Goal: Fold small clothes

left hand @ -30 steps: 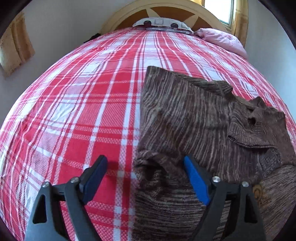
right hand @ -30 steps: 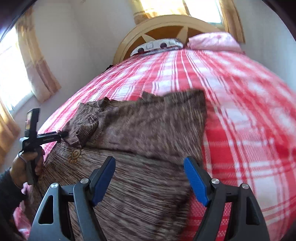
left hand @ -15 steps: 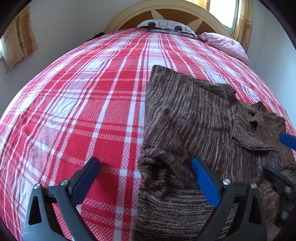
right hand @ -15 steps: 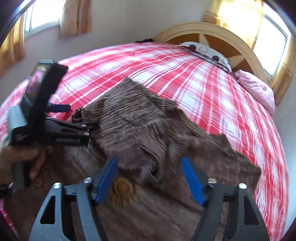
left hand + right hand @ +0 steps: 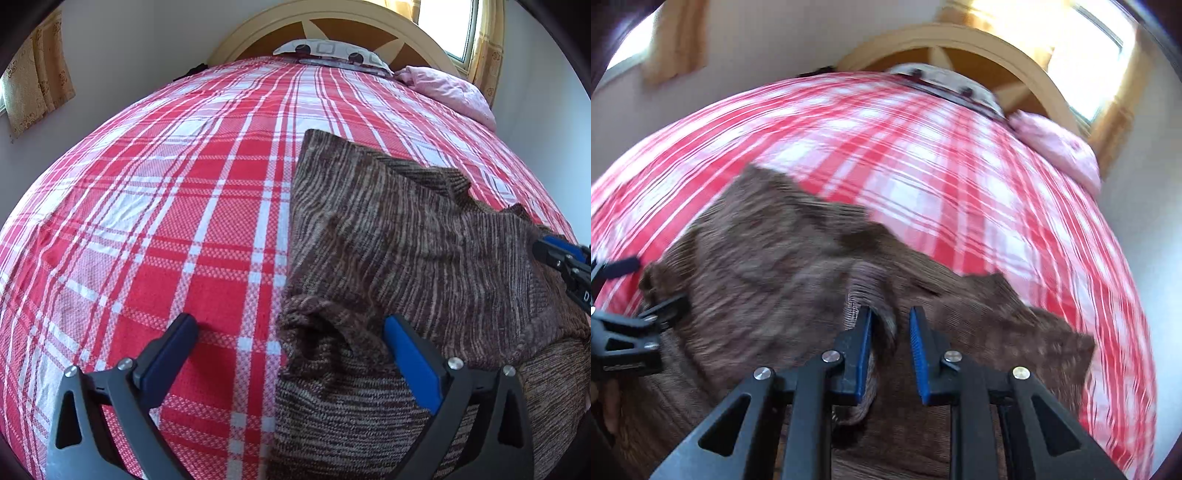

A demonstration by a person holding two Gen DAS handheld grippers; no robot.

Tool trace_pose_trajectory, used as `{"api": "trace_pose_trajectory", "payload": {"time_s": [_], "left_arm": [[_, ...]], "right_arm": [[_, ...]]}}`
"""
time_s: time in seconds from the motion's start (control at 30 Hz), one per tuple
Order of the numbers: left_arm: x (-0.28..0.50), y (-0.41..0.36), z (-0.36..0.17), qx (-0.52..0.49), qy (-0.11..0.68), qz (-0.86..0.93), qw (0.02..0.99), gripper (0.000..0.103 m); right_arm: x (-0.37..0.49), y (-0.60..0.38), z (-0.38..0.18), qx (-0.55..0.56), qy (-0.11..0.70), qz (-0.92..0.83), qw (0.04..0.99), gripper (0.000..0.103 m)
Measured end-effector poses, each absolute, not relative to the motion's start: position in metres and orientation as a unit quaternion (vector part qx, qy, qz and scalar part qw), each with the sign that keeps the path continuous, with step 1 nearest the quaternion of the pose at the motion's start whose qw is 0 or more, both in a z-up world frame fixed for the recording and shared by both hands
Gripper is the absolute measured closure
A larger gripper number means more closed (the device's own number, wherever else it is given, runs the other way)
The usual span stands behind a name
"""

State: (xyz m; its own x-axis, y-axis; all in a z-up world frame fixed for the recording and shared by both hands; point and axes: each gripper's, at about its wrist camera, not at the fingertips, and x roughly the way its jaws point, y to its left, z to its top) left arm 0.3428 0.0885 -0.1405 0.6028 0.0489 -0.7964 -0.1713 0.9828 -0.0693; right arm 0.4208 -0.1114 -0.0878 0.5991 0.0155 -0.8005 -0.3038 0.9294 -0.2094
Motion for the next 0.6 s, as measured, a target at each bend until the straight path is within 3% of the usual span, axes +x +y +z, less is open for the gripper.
{"api": "trace_pose_trajectory", "payload": {"time_s": [0.17,0.33,0.37,0.43,0.6], "left_arm": [[0.343,0.088,-0.14,-0.068,0.441,0.062,0.893,0.0],[0.343,0.088,-0.14,-0.07,0.44,0.062,0.893,0.0],[0.343,0.089,-0.14,-0.071,0.439,0.061,0.893,0.0],[0.342,0.09,-0.14,-0.075,0.438,0.059,0.894,0.0],[0.34,0.091,-0.14,-0.077,0.437,0.062,0.894,0.0]], "right_arm": [[0.427,-0.15,-0.097,-0.112,0.449,0.057,0.885,0.081],[0.39,-0.136,-0.07,-0.04,0.394,0.178,0.901,0.08],[0.386,-0.125,-0.068,-0.036,0.395,0.218,0.892,0.077],[0.384,-0.104,-0.072,-0.037,0.411,0.278,0.867,0.055],[0.402,-0.101,-0.109,-0.062,0.479,0.199,0.853,0.055]]}}
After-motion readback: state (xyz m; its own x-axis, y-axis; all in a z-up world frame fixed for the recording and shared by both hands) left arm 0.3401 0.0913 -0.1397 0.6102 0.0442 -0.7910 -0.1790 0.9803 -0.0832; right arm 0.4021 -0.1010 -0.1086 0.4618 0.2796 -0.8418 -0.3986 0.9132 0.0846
